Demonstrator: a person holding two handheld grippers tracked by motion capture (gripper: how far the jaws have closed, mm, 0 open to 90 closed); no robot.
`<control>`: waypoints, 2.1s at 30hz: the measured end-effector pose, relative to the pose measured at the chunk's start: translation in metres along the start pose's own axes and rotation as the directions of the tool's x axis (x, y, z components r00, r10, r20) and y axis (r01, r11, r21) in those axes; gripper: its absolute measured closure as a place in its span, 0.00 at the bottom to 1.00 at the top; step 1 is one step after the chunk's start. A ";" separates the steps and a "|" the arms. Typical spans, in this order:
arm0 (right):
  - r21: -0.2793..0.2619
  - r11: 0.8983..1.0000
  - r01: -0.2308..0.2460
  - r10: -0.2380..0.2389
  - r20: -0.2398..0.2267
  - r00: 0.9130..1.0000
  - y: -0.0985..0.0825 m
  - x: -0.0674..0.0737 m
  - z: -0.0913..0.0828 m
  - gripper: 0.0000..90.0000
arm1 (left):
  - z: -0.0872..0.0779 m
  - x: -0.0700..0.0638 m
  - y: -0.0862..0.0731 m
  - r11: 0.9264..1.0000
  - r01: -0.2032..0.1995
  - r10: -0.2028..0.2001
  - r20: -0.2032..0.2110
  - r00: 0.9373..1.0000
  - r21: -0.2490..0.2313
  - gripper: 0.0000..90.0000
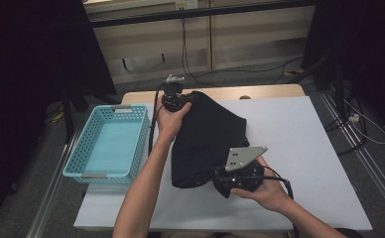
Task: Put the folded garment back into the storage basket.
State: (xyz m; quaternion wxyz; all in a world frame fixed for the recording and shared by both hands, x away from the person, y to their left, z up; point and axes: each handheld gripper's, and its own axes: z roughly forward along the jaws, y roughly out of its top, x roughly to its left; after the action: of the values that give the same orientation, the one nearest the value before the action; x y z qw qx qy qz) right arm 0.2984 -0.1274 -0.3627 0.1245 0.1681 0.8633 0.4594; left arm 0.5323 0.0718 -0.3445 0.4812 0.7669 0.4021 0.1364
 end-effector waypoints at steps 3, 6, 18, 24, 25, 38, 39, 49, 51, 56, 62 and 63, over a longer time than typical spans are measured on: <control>-0.010 1.000 -0.002 0.002 -0.004 1.000 0.003 0.000 0.004 0.84 | -0.002 0.002 0.002 1.000 0.003 -0.003 0.002 1.000 -0.009 0.87; -0.018 1.000 -0.005 0.004 -0.011 1.000 0.003 0.001 0.007 0.84 | -0.008 0.005 0.004 1.000 0.011 -0.011 0.011 1.000 -0.028 0.87; -0.040 0.999 0.026 -0.028 -0.031 0.999 0.026 0.001 0.020 0.84 | -0.034 0.021 0.019 0.999 -0.004 0.002 -0.045 0.999 -0.053 0.88; -0.044 0.998 0.047 -0.049 -0.044 0.998 0.038 -0.001 0.029 0.84 | -0.042 0.028 0.021 0.999 -0.011 0.008 -0.064 0.998 -0.045 0.88; -0.044 0.998 0.047 -0.049 -0.044 0.998 0.038 -0.001 0.029 0.84 | -0.044 0.030 0.021 0.999 -0.011 0.008 -0.067 0.998 -0.047 0.88; -0.076 0.995 0.072 -0.077 -0.064 0.995 0.054 -0.002 0.037 0.84 | -0.064 0.042 0.029 0.998 -0.028 0.022 -0.103 0.994 -0.056 0.88; -0.076 0.995 0.072 -0.077 -0.064 0.995 0.054 -0.002 0.037 0.84 | -0.064 0.042 0.029 0.998 -0.028 0.022 -0.103 0.994 -0.056 0.88; -0.102 0.992 0.071 -0.080 -0.081 0.994 0.064 -0.003 0.043 0.84 | -0.077 0.051 0.033 0.997 -0.025 0.017 -0.120 0.993 -0.069 0.88; -0.108 0.992 0.069 -0.078 -0.086 0.993 0.066 -0.003 0.044 0.84 | -0.080 0.052 0.034 0.997 -0.029 0.020 -0.124 0.992 -0.069 0.87; -0.121 0.990 0.074 -0.086 -0.094 0.992 0.073 -0.001 0.047 0.84 | -0.094 0.059 0.036 0.996 -0.025 0.013 -0.141 0.990 -0.083 0.88; -0.129 0.988 0.088 -0.101 -0.102 0.990 0.083 0.000 0.055 0.84 | -0.107 0.068 0.040 0.996 -0.030 0.015 -0.156 0.988 -0.088 0.88; -0.129 0.988 0.088 -0.101 -0.102 0.990 0.083 0.000 0.055 0.84 | -0.107 0.068 0.040 0.996 -0.030 0.015 -0.156 0.988 -0.088 0.88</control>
State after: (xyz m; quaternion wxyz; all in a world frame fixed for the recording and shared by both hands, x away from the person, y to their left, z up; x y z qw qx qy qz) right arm 0.3332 -0.0432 -0.3234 0.1093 0.0935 0.8454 0.5144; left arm 0.5312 0.1813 -0.2693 0.4809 0.7359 0.4231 0.2192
